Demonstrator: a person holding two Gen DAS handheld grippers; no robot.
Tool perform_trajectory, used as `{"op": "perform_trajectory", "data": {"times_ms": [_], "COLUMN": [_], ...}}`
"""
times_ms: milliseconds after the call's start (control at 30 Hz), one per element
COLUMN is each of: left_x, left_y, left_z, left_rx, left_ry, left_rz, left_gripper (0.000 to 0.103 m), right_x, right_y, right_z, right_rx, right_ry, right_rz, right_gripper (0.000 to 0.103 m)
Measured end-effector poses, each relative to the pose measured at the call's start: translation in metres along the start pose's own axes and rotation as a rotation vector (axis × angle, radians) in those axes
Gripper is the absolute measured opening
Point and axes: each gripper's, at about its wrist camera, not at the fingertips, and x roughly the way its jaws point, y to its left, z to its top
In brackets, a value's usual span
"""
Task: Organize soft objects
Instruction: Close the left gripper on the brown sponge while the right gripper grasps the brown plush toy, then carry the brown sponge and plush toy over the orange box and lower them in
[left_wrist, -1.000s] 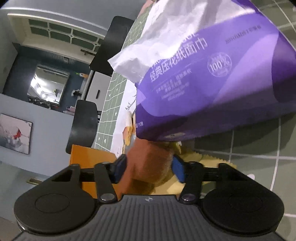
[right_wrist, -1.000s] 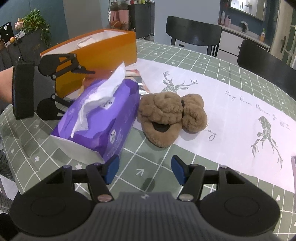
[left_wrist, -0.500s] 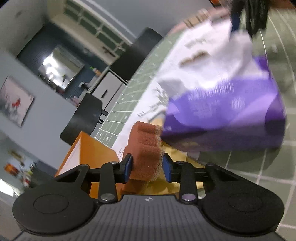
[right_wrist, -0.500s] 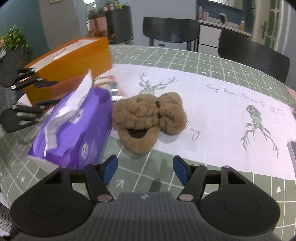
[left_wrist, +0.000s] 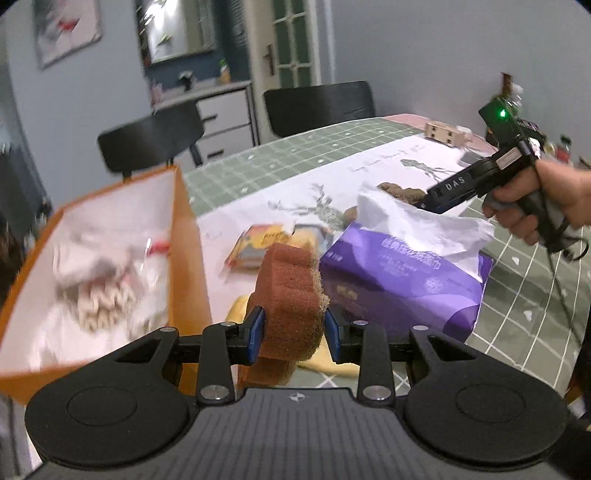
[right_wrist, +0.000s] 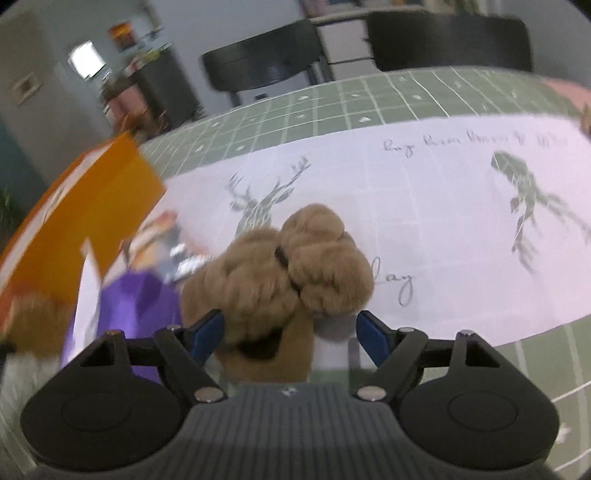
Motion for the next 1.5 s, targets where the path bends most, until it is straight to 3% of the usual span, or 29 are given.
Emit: {"op": "perform_trajectory", "data": {"times_ms": [100,367,433,500,533,667,900,1133,1300,1500], "left_x": [-0.004,0.002,0.005,0.007,0.007,0.006,-0.001,-0.015,-0.037,-0.064], "left_y": [0.012,0.007,0.003,-0.002,-0.005,-0.010,-0.010,-0.010,-0.001,0.015], "left_z": [-0.006,-0.010,-0.010,-0.011,-0.011,-0.013,-0.008,0.001,0.009,0.020], "left_rx": [-0.066,-0.029,-0.017,0.009,0.024,0.042,0.025,0.027,-0.023,-0.051], "left_ry": [0.007,-0.015,-0.019,-0.019,-0.021,-0.027,-0.042,-0.065,-0.132,-0.194], "left_rz": [-0.023,0.018,0.041,0.068,0.083,0.075,0.050,0.050,0.017,0.033], "left_gripper": [0.039,0.040,0.042,0.042,0.042,0.040,0.039,0.038,0.038,0.038], "right_x": [0.015,0.036,0.038,0.039,0.038,0.031,0.006,-0.038,-0.063,-0.093], "right_y": [-0.002,-0.001,-0.003,-0.003,-0.004,0.003,0.017,0.047,0.068,0.110], "right_z": [0.008,0.024,0.026,0.027,0.028,0.029,0.033,0.043,0.048,0.048], "right_rx": [0.113,0.257,0.272,0.267,0.258,0.177,0.029,-0.170,-0.259,-0.376], "right_ry": [0.014,0.012,0.003,0.003,0.002,0.001,-0.041,-0.172,-0.177,-0.181], "right_rz": [0.026,0.083,0.091,0.113,0.118,0.114,0.077,0.046,0.091,0.139], "right_gripper": [0.085,0.086,0.079,0.062,0.055,0.048,0.047,0.047,0.047,0.047]}}
